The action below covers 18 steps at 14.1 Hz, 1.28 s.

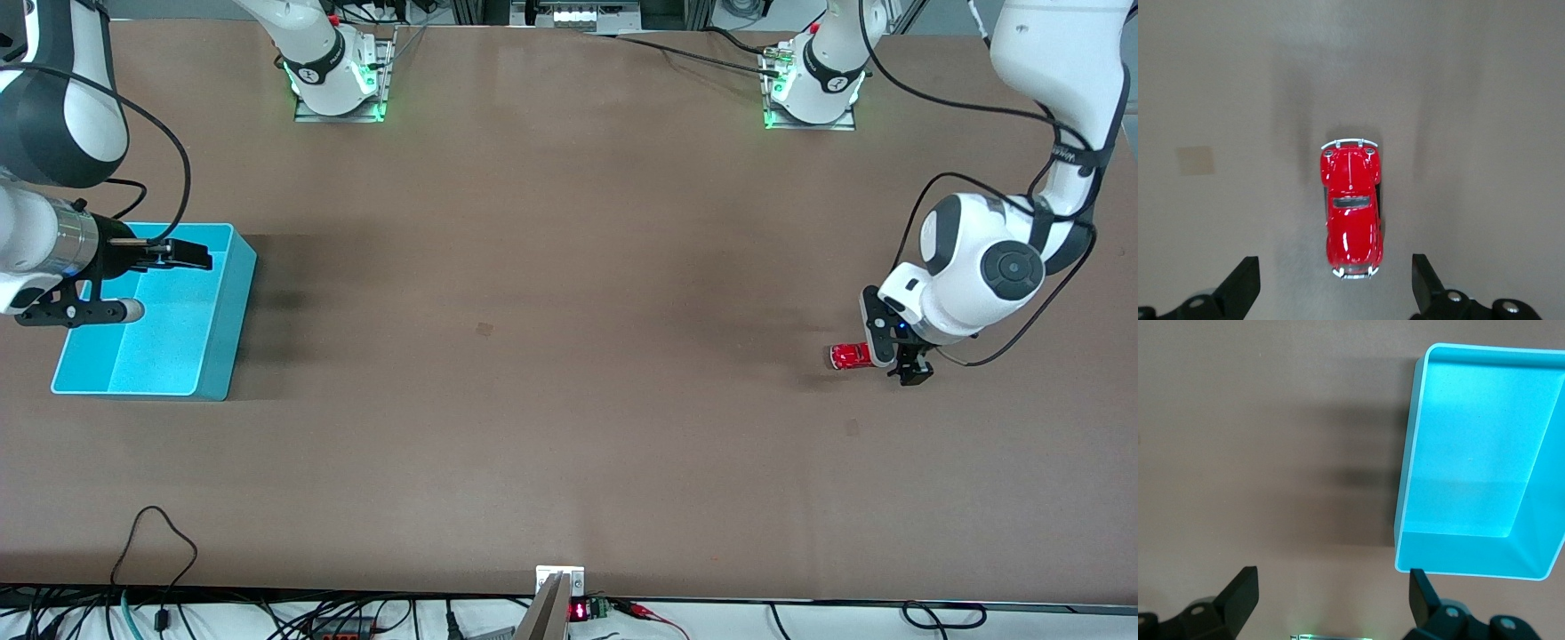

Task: Wind red beetle toy and store in blue box
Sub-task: 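Close the left gripper on the red toy car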

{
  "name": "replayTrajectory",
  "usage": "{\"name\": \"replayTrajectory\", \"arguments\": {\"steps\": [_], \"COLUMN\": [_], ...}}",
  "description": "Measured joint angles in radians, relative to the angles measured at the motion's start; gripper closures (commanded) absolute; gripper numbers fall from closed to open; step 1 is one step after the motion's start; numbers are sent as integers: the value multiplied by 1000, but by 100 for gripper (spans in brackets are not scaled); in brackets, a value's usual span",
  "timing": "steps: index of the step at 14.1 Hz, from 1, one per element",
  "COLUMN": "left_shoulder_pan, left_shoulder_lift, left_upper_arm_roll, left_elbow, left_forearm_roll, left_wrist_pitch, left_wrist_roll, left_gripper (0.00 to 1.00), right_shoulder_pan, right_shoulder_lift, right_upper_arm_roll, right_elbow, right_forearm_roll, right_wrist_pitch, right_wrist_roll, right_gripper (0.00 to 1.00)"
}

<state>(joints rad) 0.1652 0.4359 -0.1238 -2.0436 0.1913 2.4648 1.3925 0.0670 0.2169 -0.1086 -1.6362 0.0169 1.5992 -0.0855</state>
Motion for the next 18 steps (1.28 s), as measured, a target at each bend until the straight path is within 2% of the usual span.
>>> {"name": "replayTrajectory", "arguments": {"steps": [3, 4, 5, 6, 8, 10, 13, 18], "left_shoulder_pan": [12, 15, 18, 21, 46, 79, 97, 100], "left_shoulder_lift": [44, 49, 50, 50, 51, 50, 50, 53], "left_upper_arm_roll": [-2, -3, -5, -9, -40, -77, -94, -95], "left_elbow": [-3, -5, -12, -27, -59, -68, -68, -69], "left_forearm_roll": [0, 0, 0, 0, 0, 0, 0, 0], "left_wrist_pitch": [48, 56, 65, 84, 123, 138, 143, 146], "left_wrist_roll": [3, 4, 4, 5, 7, 46, 110, 119], "left_gripper": [0, 9, 24, 45, 64, 73, 77, 77], "right_shoulder_pan": [0, 0, 0, 1, 1, 2, 6, 8], "right_shoulder_lift": [0, 0, 0, 0, 0, 0, 0, 0], "right_upper_arm_roll": [0, 0, 0, 0, 0, 1, 3, 3], "right_elbow": [1, 1, 1, 1, 1, 2, 2, 2], "right_forearm_roll": [0, 0, 0, 0, 0, 0, 0, 0], "right_wrist_pitch": [0, 0, 0, 0, 0, 0, 0, 0], "right_wrist_roll": [-1, -1, -1, -1, -1, -2, -2, -2], "right_gripper": [0, 0, 0, 0, 0, 0, 0, 0]}}
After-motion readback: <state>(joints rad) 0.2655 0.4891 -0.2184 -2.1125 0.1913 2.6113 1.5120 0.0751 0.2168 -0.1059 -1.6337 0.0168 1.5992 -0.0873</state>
